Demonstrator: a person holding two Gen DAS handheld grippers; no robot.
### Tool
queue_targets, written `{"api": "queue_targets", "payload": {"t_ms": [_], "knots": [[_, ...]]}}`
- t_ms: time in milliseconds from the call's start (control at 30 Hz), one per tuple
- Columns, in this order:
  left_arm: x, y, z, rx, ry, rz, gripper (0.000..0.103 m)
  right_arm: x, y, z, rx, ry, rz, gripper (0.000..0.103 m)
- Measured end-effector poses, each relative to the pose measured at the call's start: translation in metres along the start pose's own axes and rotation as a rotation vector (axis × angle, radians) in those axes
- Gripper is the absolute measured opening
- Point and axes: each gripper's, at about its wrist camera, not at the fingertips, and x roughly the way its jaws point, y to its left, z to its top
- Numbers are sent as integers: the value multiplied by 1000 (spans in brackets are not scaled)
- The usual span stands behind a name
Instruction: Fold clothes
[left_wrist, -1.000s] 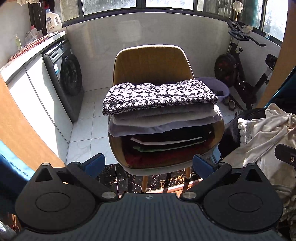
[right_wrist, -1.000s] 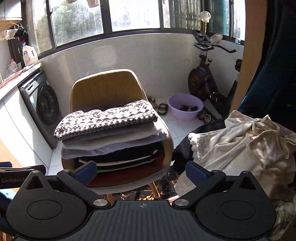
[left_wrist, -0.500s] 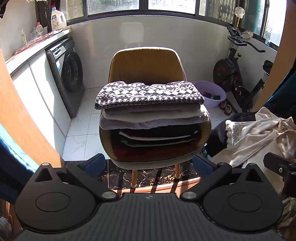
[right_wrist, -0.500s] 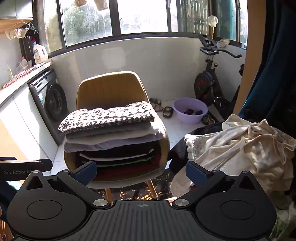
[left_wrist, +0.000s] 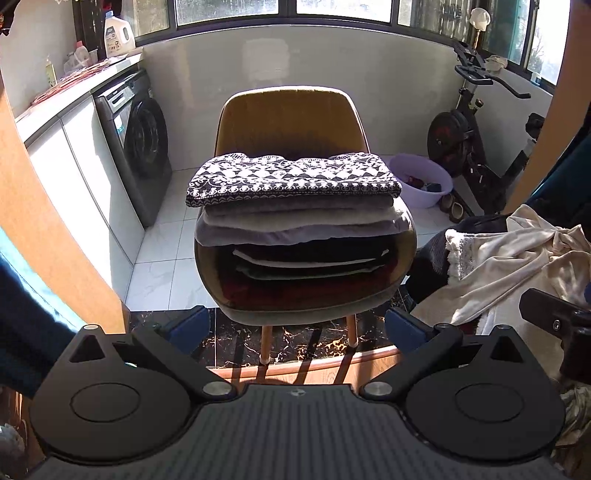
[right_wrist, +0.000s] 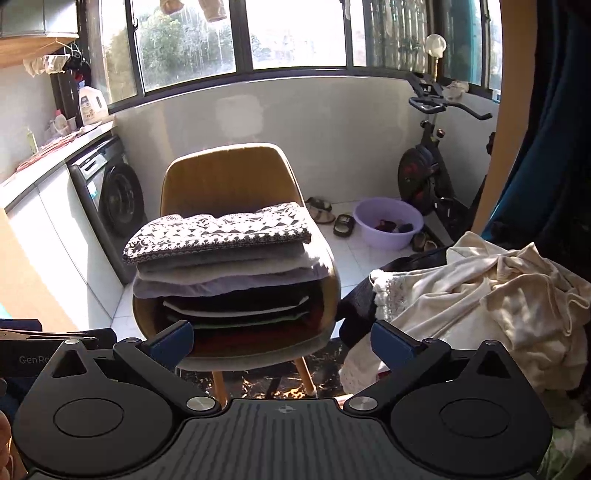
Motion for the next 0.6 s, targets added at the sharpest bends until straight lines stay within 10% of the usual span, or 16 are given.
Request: {"api": "queue_targets", "payload": {"t_ms": [600], "knots": [[10, 3, -1, -22, 42, -30, 103, 7, 1, 3, 2, 12, -19, 102]]}}
